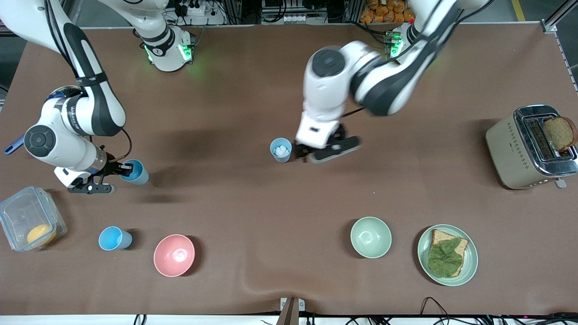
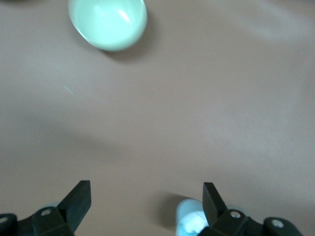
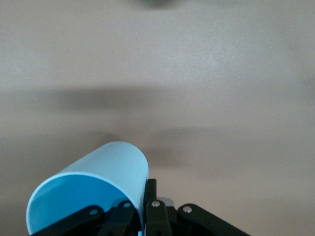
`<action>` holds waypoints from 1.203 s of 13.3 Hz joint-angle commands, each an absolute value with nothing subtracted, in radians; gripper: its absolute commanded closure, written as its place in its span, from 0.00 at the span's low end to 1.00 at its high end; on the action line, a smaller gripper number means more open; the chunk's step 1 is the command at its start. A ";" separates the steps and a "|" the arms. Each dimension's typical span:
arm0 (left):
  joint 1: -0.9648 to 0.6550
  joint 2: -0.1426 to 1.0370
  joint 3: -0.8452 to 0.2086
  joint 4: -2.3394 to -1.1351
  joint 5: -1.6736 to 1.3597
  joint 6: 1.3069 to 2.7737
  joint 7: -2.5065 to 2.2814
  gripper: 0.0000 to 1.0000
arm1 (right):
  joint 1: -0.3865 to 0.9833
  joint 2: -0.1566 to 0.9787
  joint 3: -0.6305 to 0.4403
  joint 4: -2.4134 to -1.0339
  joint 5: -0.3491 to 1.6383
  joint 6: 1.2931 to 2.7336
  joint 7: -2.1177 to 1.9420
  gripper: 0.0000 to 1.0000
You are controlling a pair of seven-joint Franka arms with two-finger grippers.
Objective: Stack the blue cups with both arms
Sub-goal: 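Lower the blue cup onto the table and open the left gripper, then withdraw the left gripper while the right gripper lifts its blue cup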
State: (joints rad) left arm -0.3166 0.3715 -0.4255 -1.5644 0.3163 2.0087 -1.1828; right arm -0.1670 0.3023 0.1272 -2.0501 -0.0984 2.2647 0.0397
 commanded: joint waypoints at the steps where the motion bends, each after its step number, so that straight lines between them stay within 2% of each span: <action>1: -0.169 0.252 -0.442 -1.605 0.253 1.906 -0.942 0.00 | -0.158 0.275 0.130 -2.043 -0.083 2.247 0.063 1.00; 5: 0.038 0.151 -0.442 -1.600 0.199 1.810 -0.547 0.00 | -0.112 0.273 0.136 -2.019 -0.081 2.204 0.149 1.00; 9: 0.144 0.137 -0.436 -1.508 0.057 1.688 -0.387 0.00 | -0.040 0.273 0.140 -1.959 -0.046 2.131 0.224 1.00; 12: 0.195 0.080 -0.425 -1.506 0.042 1.669 -0.264 0.00 | 0.020 0.287 0.140 -1.919 -0.028 2.131 0.331 1.00; 14: 0.164 0.054 -0.365 -1.509 0.046 1.634 -0.198 0.00 | 0.061 0.281 0.146 -1.893 0.026 2.106 0.392 1.00; 16: 0.070 0.049 -0.234 -1.506 0.043 1.576 -0.141 0.00 | 0.118 0.284 0.144 -1.873 0.061 2.088 0.469 1.00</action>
State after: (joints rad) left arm 0.1447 0.0695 -0.3382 -1.5009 0.0717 1.6209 -0.2025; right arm 0.0719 0.2899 0.1486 -1.8954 0.0293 2.1151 0.3930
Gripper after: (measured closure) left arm 0.000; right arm 0.956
